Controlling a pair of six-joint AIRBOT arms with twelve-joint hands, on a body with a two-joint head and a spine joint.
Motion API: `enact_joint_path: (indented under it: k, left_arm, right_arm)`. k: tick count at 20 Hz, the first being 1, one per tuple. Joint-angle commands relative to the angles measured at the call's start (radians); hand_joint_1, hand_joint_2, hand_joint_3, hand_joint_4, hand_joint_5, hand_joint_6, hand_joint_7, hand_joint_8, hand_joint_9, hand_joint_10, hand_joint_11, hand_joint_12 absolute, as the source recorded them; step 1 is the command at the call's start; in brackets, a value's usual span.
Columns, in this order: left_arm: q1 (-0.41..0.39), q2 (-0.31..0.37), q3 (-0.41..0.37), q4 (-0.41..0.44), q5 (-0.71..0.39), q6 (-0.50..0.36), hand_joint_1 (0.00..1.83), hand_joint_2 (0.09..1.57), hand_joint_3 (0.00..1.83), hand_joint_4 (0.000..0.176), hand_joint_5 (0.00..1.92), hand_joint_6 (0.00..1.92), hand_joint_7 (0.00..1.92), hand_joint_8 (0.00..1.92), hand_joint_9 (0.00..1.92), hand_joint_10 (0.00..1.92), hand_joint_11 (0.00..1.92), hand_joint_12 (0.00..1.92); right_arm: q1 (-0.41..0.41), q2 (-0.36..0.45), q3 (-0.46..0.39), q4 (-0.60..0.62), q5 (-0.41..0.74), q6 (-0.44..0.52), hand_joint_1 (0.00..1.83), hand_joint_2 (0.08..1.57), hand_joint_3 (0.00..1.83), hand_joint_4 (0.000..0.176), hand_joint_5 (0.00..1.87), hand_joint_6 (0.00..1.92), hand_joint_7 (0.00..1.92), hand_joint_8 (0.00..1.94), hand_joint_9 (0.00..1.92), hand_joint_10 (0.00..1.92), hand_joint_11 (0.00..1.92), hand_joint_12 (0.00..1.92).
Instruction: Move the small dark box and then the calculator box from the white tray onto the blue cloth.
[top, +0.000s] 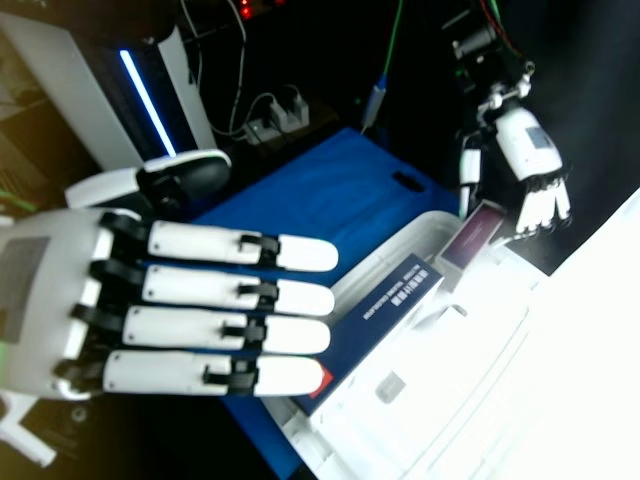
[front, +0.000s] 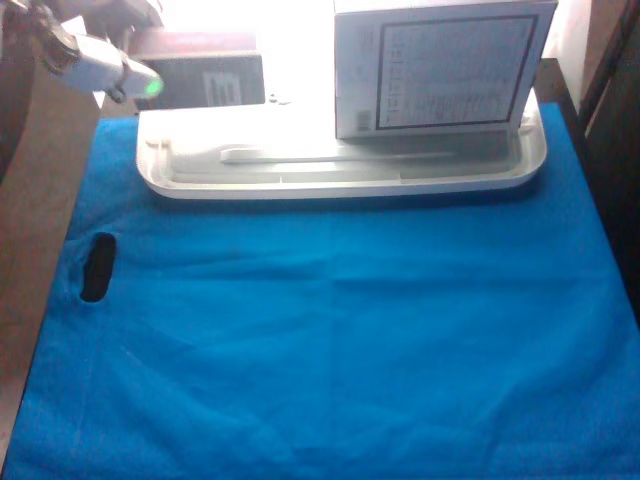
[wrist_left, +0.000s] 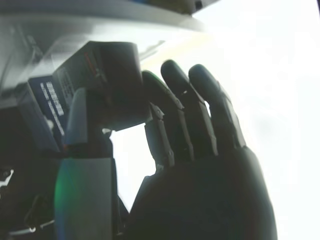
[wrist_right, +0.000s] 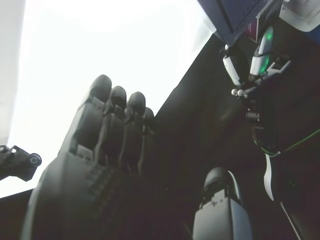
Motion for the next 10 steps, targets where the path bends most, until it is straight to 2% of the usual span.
enact_joint_path:
  k: [1, 3, 4, 5, 6, 8, 10]
  left_arm:
    - [-0.013, 0.017, -0.016, -0.015, -0.132, -0.005, 1.2, 1.18, 0.0, 0.0, 0.97, 1.04, 0.73, 1.33, 0.69, 0.61, 0.41, 1.27]
    - [-0.012, 0.066, -0.075, -0.015, -0.197, -0.009, 1.2, 1.19, 0.0, 0.0, 0.91, 0.98, 0.8, 1.4, 0.8, 0.81, 0.53, 1.3]
    - [-0.008, 0.082, -0.095, -0.012, -0.221, -0.013, 1.21, 1.19, 0.0, 0.0, 0.84, 1.0, 0.86, 1.38, 0.78, 1.04, 0.52, 1.41]
    - [-0.002, 0.094, -0.11, -0.011, -0.238, -0.016, 1.22, 1.19, 0.0, 0.0, 0.82, 1.02, 0.87, 1.38, 0.76, 1.14, 0.51, 1.47]
    - [0.01, 0.111, -0.135, -0.01, -0.269, -0.021, 1.22, 1.2, 0.0, 0.0, 0.79, 1.04, 0.85, 1.43, 0.77, 1.17, 0.55, 1.4]
    - [0.027, 0.132, -0.17, -0.002, -0.307, -0.027, 1.21, 1.2, 0.0, 0.0, 0.84, 0.98, 0.81, 1.48, 0.73, 1.19, 0.51, 1.38]
    - [0.034, 0.141, -0.191, 0.031, -0.341, -0.056, 1.22, 1.17, 0.0, 0.0, 0.9, 0.91, 0.86, 1.39, 0.75, 1.18, 0.47, 1.41]
  right_arm:
    - [0.006, -0.003, 0.001, 0.043, 0.112, 0.006, 0.13, 0.99, 0.0, 0.0, 0.26, 0.0, 0.43, 0.01, 0.4, 0.02, 0.3, 0.22]
    - [0.005, -0.006, 0.001, 0.045, 0.112, 0.006, 0.16, 0.95, 0.0, 0.005, 0.23, 0.0, 0.39, 0.0, 0.36, 0.0, 0.25, 0.2]
    - [0.003, -0.006, 0.001, 0.046, 0.112, 0.006, 0.16, 0.96, 0.0, 0.017, 0.24, 0.0, 0.36, 0.0, 0.37, 0.0, 0.25, 0.2]
    - [0.0, -0.005, 0.001, 0.049, 0.112, 0.006, 0.17, 0.97, 0.0, 0.026, 0.25, 0.01, 0.34, 0.0, 0.37, 0.0, 0.24, 0.19]
    - [-0.004, -0.004, 0.001, 0.053, 0.112, 0.008, 0.18, 0.96, 0.0, 0.018, 0.26, 0.01, 0.33, 0.0, 0.38, 0.01, 0.24, 0.19]
    - [-0.006, -0.003, 0.001, 0.06, 0.112, 0.008, 0.18, 0.95, 0.0, 0.022, 0.28, 0.0, 0.41, 0.01, 0.36, 0.0, 0.24, 0.18]
    - [-0.014, -0.002, 0.002, 0.072, 0.112, 0.009, 0.15, 0.96, 0.0, 0.0, 0.26, 0.0, 0.44, 0.01, 0.35, 0.0, 0.25, 0.19]
